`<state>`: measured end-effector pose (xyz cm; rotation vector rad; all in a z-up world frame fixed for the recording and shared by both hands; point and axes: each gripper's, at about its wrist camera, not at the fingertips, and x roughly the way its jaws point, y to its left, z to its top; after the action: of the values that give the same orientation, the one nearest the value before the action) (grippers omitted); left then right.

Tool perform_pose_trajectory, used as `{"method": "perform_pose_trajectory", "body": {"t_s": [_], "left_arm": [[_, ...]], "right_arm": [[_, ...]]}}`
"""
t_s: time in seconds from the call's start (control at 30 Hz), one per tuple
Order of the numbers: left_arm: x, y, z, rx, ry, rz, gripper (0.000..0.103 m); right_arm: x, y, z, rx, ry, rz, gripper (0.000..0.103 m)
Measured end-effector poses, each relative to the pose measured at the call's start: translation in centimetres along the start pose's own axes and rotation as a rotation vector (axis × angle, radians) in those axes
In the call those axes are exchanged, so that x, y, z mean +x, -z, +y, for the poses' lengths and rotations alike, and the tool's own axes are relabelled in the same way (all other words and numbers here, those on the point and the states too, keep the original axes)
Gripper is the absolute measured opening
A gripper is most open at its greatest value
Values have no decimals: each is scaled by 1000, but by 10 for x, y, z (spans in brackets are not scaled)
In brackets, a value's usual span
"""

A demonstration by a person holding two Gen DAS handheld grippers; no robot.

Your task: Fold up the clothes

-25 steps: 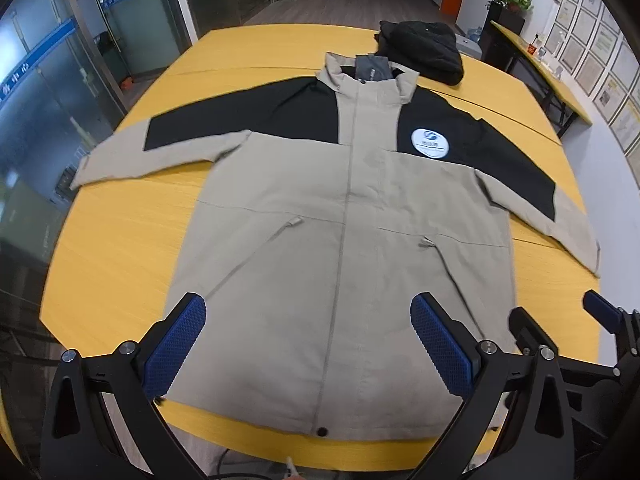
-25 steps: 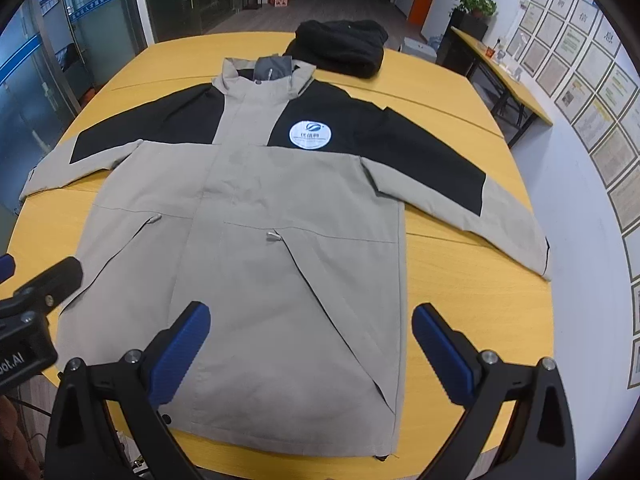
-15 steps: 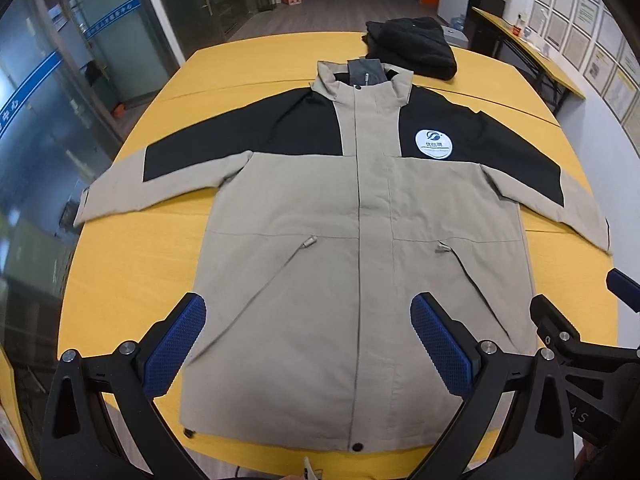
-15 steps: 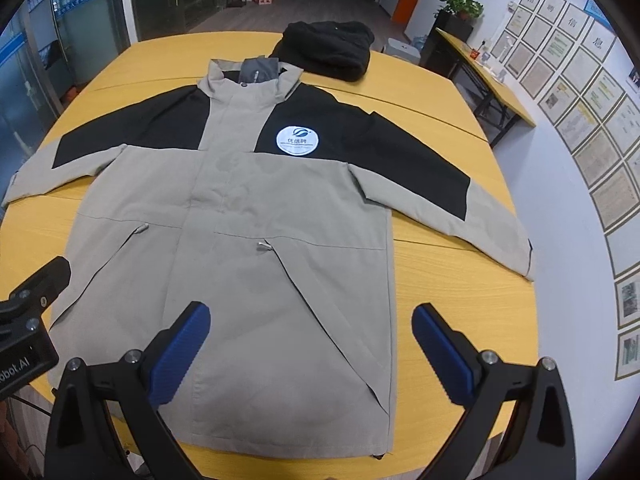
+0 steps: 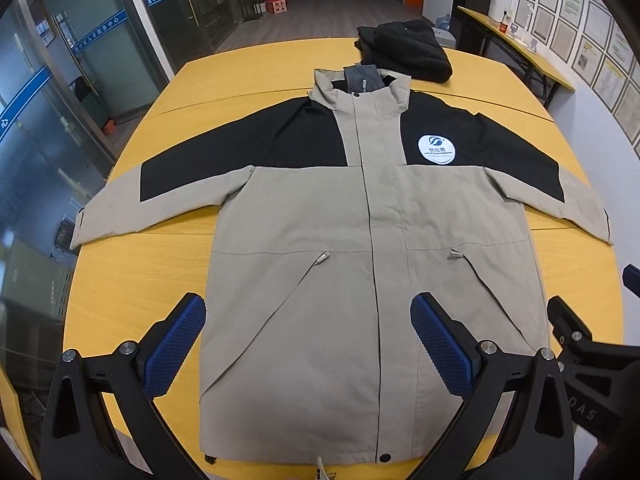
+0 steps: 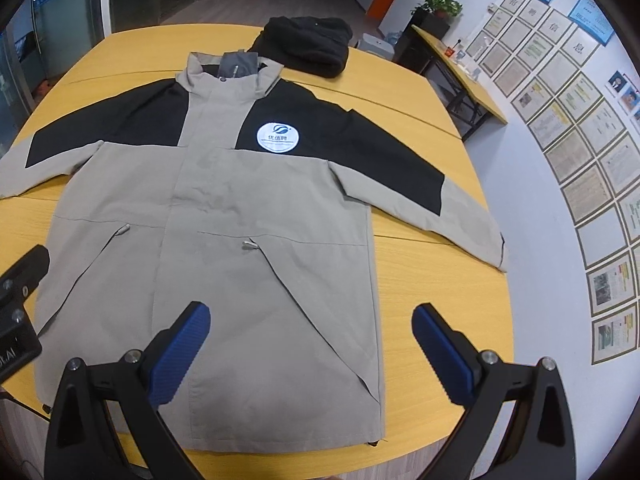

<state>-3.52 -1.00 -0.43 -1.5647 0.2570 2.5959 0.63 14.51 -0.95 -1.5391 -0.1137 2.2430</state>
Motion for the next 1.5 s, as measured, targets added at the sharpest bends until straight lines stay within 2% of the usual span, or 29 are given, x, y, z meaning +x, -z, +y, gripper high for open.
{"method": "perform_pose_trajectory", "body": {"t_s": [0.43, 0.73, 1.5], "left_arm": [[0, 2, -1, 25, 13, -11, 103], [-6, 4, 8, -4, 7, -24, 103], [-2, -1, 16, 10, 22, -24, 103]], "right_arm": [[1, 4, 8, 21, -5, 24, 103], [-5, 2, 17, -1, -14, 14, 103], [-8, -2, 28, 10, -1, 19, 103]]}}
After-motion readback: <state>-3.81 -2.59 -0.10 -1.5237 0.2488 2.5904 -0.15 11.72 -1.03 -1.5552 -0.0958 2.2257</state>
